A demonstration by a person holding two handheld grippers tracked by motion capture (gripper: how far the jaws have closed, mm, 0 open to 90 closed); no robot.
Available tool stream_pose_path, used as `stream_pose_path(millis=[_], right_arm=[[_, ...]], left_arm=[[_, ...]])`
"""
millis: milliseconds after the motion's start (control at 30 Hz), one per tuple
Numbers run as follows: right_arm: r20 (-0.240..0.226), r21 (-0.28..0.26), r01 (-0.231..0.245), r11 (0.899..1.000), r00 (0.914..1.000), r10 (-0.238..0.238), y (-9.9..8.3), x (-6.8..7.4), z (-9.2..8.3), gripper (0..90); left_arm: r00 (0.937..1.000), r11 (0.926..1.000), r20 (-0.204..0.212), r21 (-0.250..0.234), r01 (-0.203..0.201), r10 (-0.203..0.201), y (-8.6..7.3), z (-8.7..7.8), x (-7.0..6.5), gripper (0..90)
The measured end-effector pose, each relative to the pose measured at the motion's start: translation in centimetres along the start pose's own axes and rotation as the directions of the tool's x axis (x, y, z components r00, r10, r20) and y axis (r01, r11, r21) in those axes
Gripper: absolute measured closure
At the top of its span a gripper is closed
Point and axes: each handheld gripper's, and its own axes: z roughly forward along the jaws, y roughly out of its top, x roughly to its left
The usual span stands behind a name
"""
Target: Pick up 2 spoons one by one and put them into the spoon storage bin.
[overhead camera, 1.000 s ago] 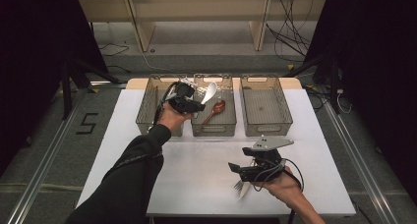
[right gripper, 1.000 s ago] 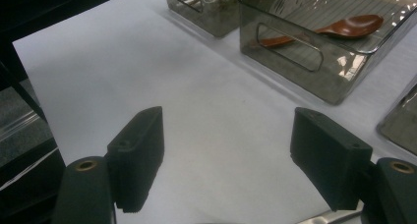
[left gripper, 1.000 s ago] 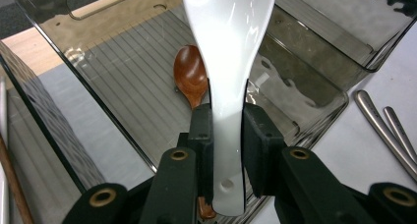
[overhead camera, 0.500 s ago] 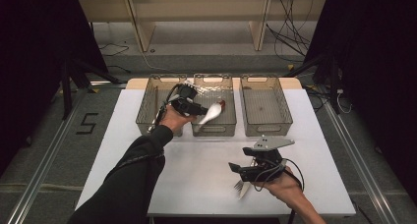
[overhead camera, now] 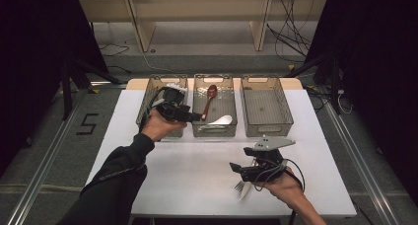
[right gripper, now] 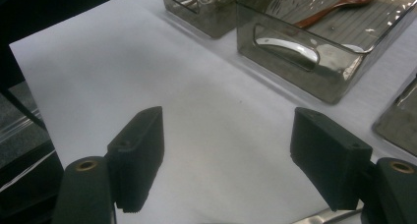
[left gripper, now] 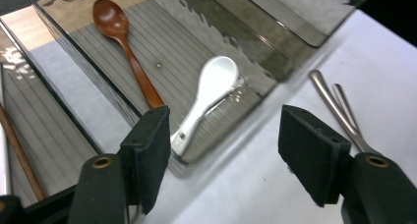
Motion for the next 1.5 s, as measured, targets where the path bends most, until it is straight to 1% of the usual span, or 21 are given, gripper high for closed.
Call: stream_pose_path(millis=[133, 233, 300, 333, 367, 400, 467, 500, 533, 567, 633, 733, 867, 967, 1067, 1100, 1167, 1200, 1267, 1367, 1500], right_arm=[[0.004, -0.002, -0.005, 1.000, 1.0000, 0.005, 0.0, -0.2, 0.0, 29.9], [0.009, -0.004, -0.004, 1.000, 1.0000, 0.004, 0.1, -0.3, 0.0, 29.8], [0.011, -0.005, -0.003, 1.000, 0.9999, 0.003, 0.1, -0.3, 0.0, 29.8], [0.011, -0.004, -0.003, 1.000, 0.9999, 0.003, 0.1, -0.3, 0.0, 29.8], [0.011, -0.005, -0.003, 1.000, 0.9999, 0.003, 0.1, -0.3, 0.0, 29.8], [0.012, -0.004, -0.002, 1.000, 0.9999, 0.002, 0.1, -0.3, 0.0, 29.8], [0.013, -0.003, 0.000, 1.000, 0.9999, 0.000, 0.1, -0.3, 0.1, 29.8], [0.014, -0.003, 0.001, 1.000, 0.9999, -0.001, 0.1, -0.3, 0.1, 29.8], [0.015, -0.004, 0.002, 1.000, 0.9999, -0.002, 0.1, -0.3, 0.1, 29.8], [0.016, -0.003, 0.001, 1.000, 0.9999, -0.001, 0.1, -0.3, 0.1, 29.8], [0.019, -0.004, 0.000, 1.000, 0.9998, 0.001, 0.1, -0.4, 0.1, 29.8], [0.021, -0.004, -0.001, 1.000, 0.9998, 0.001, 0.1, -0.5, 0.1, 29.8], [0.023, -0.003, -0.002, 1.000, 0.9997, 0.003, 0.1, -0.5, 0.1, 29.8], [0.025, -0.002, -0.002, 1.000, 0.9997, 0.002, 0.1, -0.6, 0.1, 29.8], [0.029, 0.002, -0.002, 1.000, 0.9996, 0.002, 0.1, -0.7, 0.2, 29.8], [0.031, 0.003, -0.001, 1.000, 0.9995, 0.001, 0.0, -0.7, 0.2, 29.8], [0.036, 0.005, -0.001, 1.000, 0.9994, 0.001, 0.0, -0.9, 0.3, 29.8], [0.040, 0.007, -0.003, 1.000, 0.9992, 0.003, 0.0, -1.0, 0.4, 29.8], [0.048, 0.011, -0.007, 1.000, 0.9988, 0.007, 0.1, -1.4, 0.4, 29.8], [0.067, 0.009, -0.011, 1.000, 0.9977, 0.010, 0.2, -2.2, 0.5, 29.9], [0.096, 0.026, -0.019, 0.999, 0.9952, 0.016, 0.2, -3.5, 1.0, 30.5]], left_arm=[[0.9998, 0.9997, 0.019, -0.024, -0.008, 0.008, -1.7, -1.7, -0.3, 28.4], [0.9998, 0.9988, 0.020, -0.049, -0.004, 0.005, -3.2, -2.9, -0.5, 24.4], [0.9999, 0.9977, 0.014, -0.068, -0.003, 0.004, -4.3, -3.5, -0.6, 22.3], [0.9999, 0.9979, 0.013, -0.064, -0.010, 0.011, -4.8, -3.7, -0.6, 22.1], [0.9999, 0.9973, 0.000, -0.072, -0.014, 0.014, -5.2, -4.0, -0.7, 21.6], [1.0000, 0.9960, -0.005, -0.089, -0.008, 0.008, -5.6, -4.3, -0.8, 21.4], [0.9995, 0.9957, 0.030, -0.092, 0.011, -0.009, -6.2, -4.8, -1.1, 20.1], [0.9993, 0.9951, 0.035, -0.098, 0.015, -0.011, -6.6, -5.0, -1.3, 19.4], [0.9994, 0.9953, 0.035, -0.096, 0.005, -0.001, -6.9, -5.2, -1.5, 19.1], [0.9994, 0.9954, 0.036, -0.096, 0.004, -0.001, -7.2, -5.3, -1.7, 18.7], [0.9990, 0.9941, 0.044, -0.108, 0.015, -0.010, -7.9, -5.6, -2.0, 17.9], [0.9989, 0.9940, 0.047, -0.109, 0.012, -0.007, -8.8, -6.0, -2.1, 17.3], [0.9995, 0.9930, 0.032, -0.118, 0.007, -0.004, -9.7, -6.3, -2.3, 16.3], [0.9998, 0.9931, 0.014, -0.116, -0.014, 0.016, -10.0, -6.6, -2.6, 15.8], [0.9996, 0.9912, 0.029, -0.132, -0.003, 0.007, -10.4, -6.8, -2.8, 15.7], [0.9995, 0.9912, 0.031, -0.133, -0.004, 0.008, -10.6, -6.9, -2.8, 15.6], [0.9993, 0.9907, 0.038, -0.136, 0.008, -0.003, -11.1, -7.0, -2.9, 15.6], [0.9995, 0.9919, 0.029, -0.127, -0.005, 0.009, -11.4, -7.0, -3.0, 15.6], [0.9994, 0.9927, 0.000, -0.116, -0.034, 0.034, -11.8, -7.1, -3.3, 15.6], [0.9994, 0.9914, 0.001, -0.126, -0.036, 0.036, -12.2, -7.5, -3.3, 15.6], [0.9996, 0.9885, -0.006, -0.148, -0.029, 0.029, -12.4, -7.8, -3.4, 15.6]])
